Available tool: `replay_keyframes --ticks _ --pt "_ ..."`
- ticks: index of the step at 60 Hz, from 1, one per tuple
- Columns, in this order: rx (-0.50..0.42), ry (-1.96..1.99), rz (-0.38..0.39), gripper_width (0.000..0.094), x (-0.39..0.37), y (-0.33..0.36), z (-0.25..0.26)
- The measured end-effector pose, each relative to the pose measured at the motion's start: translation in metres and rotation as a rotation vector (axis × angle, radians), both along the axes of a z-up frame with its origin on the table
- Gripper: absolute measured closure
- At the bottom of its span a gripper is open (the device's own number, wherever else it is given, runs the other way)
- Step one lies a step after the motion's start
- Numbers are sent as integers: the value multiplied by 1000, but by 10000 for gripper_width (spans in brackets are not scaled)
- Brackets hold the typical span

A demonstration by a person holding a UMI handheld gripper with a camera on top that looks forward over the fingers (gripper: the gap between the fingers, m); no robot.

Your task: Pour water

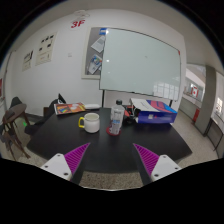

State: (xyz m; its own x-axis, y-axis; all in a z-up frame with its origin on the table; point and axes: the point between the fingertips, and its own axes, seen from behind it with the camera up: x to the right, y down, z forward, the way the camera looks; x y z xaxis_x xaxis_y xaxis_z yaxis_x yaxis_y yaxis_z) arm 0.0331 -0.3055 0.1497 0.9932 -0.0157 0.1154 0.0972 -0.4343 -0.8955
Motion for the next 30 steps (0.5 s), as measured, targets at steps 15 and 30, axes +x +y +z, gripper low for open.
replay_keyframes --ticks 15,30 --pt "18 20 -26 95 -3 -66 25" --pt "25 22 -28 98 -4 -81 37"
